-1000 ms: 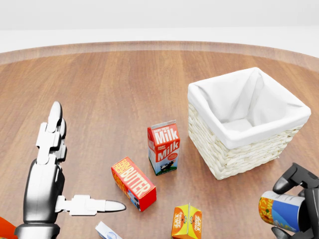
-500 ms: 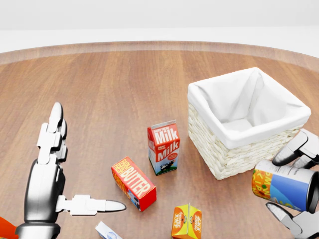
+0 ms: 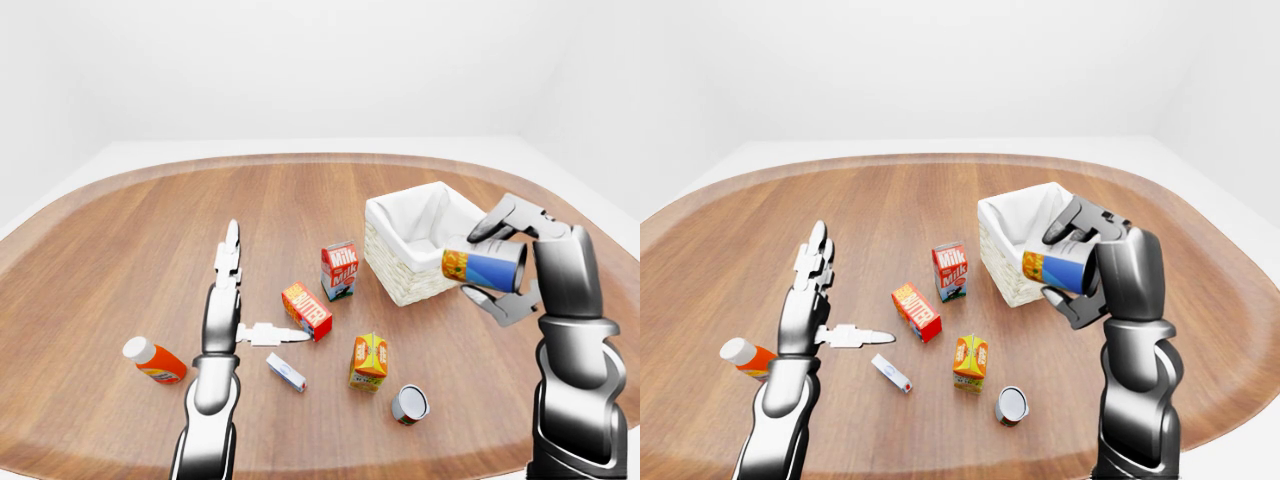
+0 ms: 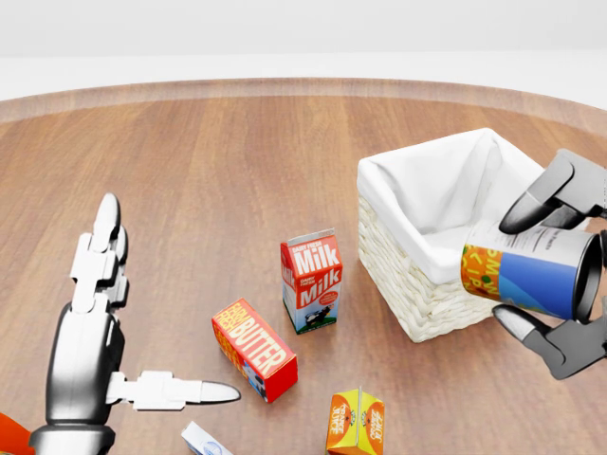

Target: Pick up the alphabet soup and the tomato sauce, and put them in the basket.

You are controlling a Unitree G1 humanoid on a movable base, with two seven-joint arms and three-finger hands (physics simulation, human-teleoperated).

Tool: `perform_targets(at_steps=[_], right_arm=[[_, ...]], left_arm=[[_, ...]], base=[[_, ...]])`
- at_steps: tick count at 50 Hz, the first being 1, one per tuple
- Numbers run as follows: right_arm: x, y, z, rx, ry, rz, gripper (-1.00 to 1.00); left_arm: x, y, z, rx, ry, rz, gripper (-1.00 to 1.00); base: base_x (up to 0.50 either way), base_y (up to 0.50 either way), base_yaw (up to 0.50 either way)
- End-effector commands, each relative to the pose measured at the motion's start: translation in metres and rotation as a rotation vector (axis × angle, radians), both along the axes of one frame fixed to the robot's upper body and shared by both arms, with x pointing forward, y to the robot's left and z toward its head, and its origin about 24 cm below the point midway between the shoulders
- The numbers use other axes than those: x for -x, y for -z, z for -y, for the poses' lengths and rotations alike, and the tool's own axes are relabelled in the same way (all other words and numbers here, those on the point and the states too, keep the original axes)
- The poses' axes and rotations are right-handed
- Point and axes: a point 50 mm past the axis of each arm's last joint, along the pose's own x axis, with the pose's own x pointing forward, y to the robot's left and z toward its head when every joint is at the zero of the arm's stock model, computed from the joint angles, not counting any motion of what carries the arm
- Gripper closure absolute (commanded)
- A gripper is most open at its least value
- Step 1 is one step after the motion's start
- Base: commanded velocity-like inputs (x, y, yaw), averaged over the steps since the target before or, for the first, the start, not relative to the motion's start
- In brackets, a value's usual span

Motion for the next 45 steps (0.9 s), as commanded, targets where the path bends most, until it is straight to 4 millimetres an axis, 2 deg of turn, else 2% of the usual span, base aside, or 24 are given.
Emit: perform_targets(at_steps=[1,6,17,24,32,45], right_arm=[[-0.023,-0.014,-0.002,0.049,0.017,0.069,1.0],[-0.038,-0.015,-0.002,0.065,0.037,0.067,1.0],[-0.056,-0.025,-0.005,0.1,0.037,0.085,1.0],[-0.084,-0.014,0.005,0.101,0.114,0.035,1.0],[-0.113,-0.007,0.002,0.127,0.164,0.002,1.0],[-0.147,-0.005,-0.001,0.184,0.23,-0.039,1.0]], left_arm=[[0.001,-0.002,-0.001,-0.003,-0.01,0.008,-1.0],[0.001,-0.002,-0.001,-0.003,-0.009,0.009,-1.0],[0.001,-0.001,0.0,-0.003,-0.007,0.006,-1.0],[0.001,-0.001,0.0,-0.004,-0.006,0.005,-1.0],[0.0,0.0,0.0,-0.004,-0.007,0.003,-1.0],[0.0,0.0,-0.001,-0.005,-0.008,0.001,-1.0]], base=[[0.0,0.0,0.0],[0.0,0.0,0.0],[0.0,0.0,0.0],[0.0,0.0,0.0],[0.0,0.0,0.0],[0.0,0.0,0.0]])
